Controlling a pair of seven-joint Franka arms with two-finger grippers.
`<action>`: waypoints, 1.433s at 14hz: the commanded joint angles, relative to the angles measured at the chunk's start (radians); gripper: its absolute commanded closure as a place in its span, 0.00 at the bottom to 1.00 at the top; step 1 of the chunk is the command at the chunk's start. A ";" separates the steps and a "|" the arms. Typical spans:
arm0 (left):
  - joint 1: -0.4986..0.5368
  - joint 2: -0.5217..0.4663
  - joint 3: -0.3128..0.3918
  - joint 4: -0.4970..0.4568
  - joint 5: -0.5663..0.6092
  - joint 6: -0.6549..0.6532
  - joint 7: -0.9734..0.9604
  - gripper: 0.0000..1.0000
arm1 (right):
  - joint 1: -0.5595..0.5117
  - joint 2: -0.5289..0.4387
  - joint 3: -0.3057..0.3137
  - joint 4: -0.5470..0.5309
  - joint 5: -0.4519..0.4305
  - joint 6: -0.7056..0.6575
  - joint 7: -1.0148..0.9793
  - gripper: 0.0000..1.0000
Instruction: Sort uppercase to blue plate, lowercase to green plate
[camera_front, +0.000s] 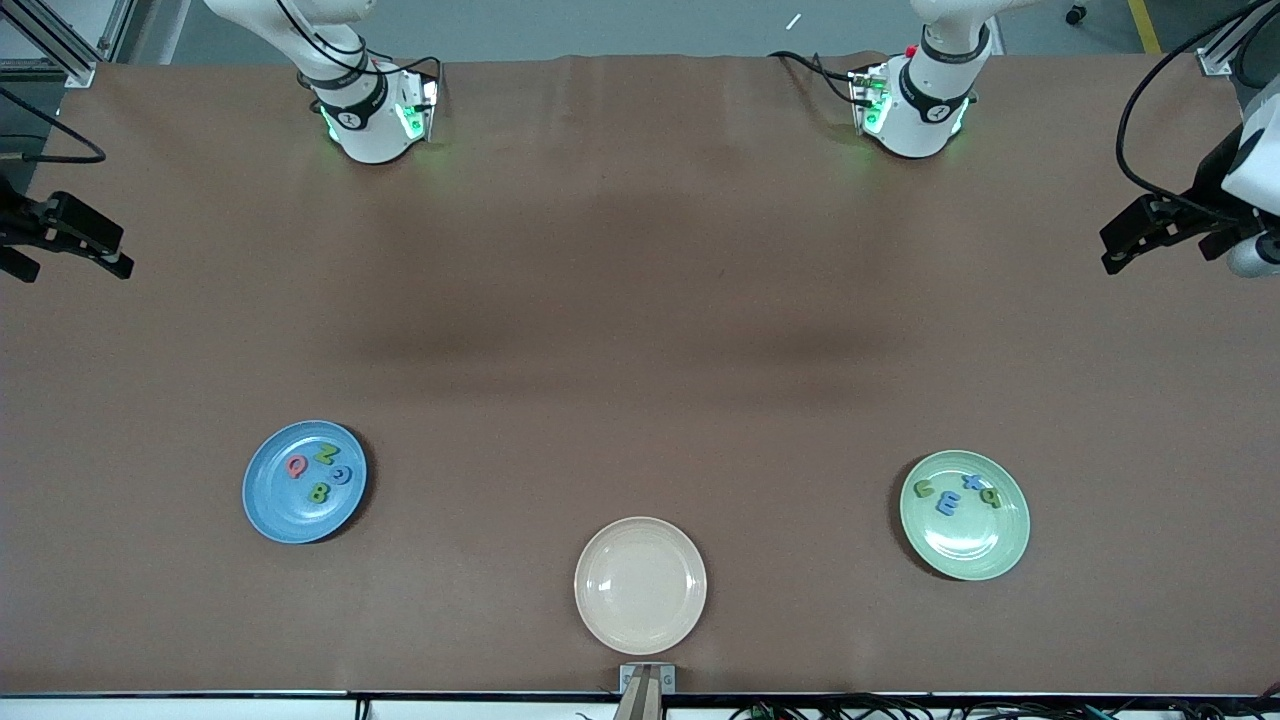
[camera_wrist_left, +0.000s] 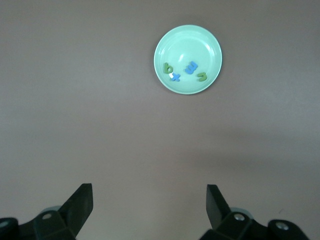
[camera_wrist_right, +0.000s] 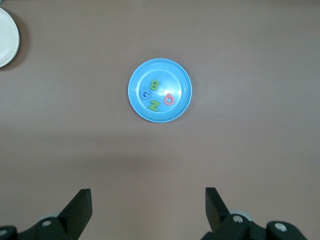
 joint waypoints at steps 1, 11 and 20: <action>-0.071 -0.085 0.118 -0.084 -0.113 -0.006 0.051 0.00 | -0.021 -0.015 0.021 -0.006 -0.009 -0.023 -0.007 0.00; -0.196 -0.111 0.130 -0.094 -0.003 -0.009 0.057 0.00 | -0.025 -0.013 0.031 0.001 -0.012 -0.025 0.002 0.00; -0.174 -0.061 0.129 -0.029 -0.012 -0.052 0.074 0.00 | -0.039 -0.013 0.052 0.000 -0.009 -0.028 0.003 0.00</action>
